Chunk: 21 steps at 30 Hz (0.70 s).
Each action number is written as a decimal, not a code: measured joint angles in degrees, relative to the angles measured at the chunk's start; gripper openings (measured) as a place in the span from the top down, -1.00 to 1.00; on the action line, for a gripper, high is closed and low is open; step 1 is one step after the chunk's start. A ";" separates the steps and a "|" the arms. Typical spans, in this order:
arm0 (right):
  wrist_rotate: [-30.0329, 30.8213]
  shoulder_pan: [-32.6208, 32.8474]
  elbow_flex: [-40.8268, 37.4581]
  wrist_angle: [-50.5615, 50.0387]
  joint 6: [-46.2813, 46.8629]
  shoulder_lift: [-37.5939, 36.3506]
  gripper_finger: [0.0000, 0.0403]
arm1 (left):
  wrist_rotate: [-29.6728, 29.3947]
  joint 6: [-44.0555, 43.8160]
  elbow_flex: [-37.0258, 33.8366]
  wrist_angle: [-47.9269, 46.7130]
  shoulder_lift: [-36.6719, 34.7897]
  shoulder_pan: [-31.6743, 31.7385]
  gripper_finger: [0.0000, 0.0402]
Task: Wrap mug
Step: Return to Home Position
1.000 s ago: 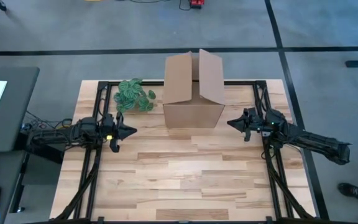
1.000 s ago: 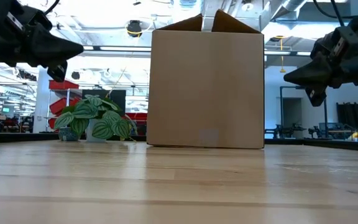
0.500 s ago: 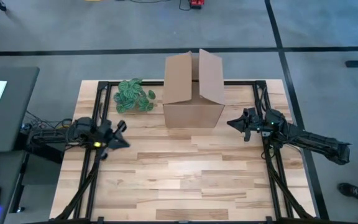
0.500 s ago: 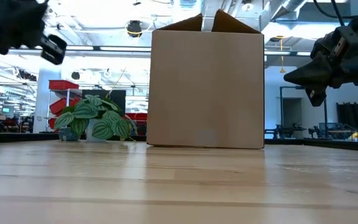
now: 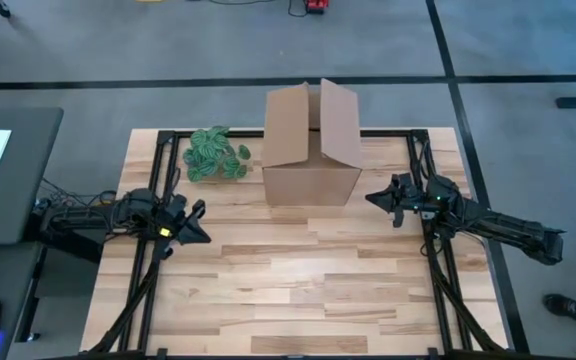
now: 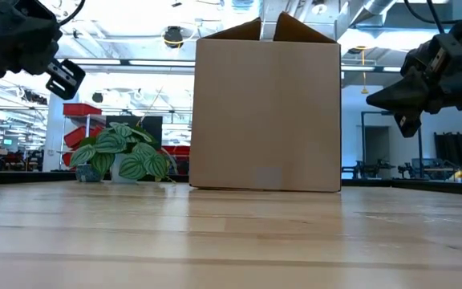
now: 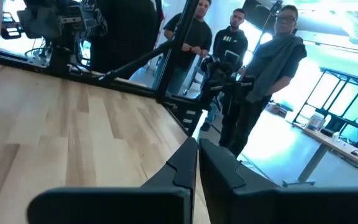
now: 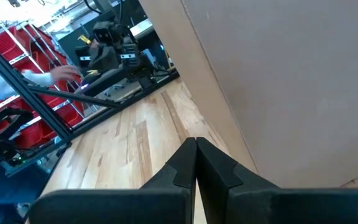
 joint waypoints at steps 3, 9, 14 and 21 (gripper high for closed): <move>-0.01 0.01 0.00 0.02 -0.02 -0.02 1.00 | 0.00 0.00 0.01 0.15 0.22 0.00 1.00; -0.01 0.02 -0.02 0.02 -0.02 -0.02 1.00 | -0.03 0.00 -0.06 0.71 0.30 0.00 1.00; -0.01 0.02 -0.02 0.04 -0.02 -0.02 1.00 | -0.09 0.02 -0.08 0.71 0.30 0.00 1.00; -0.01 0.02 -0.02 0.04 -0.02 -0.02 1.00 | -0.16 0.03 -0.08 0.67 0.30 0.00 1.00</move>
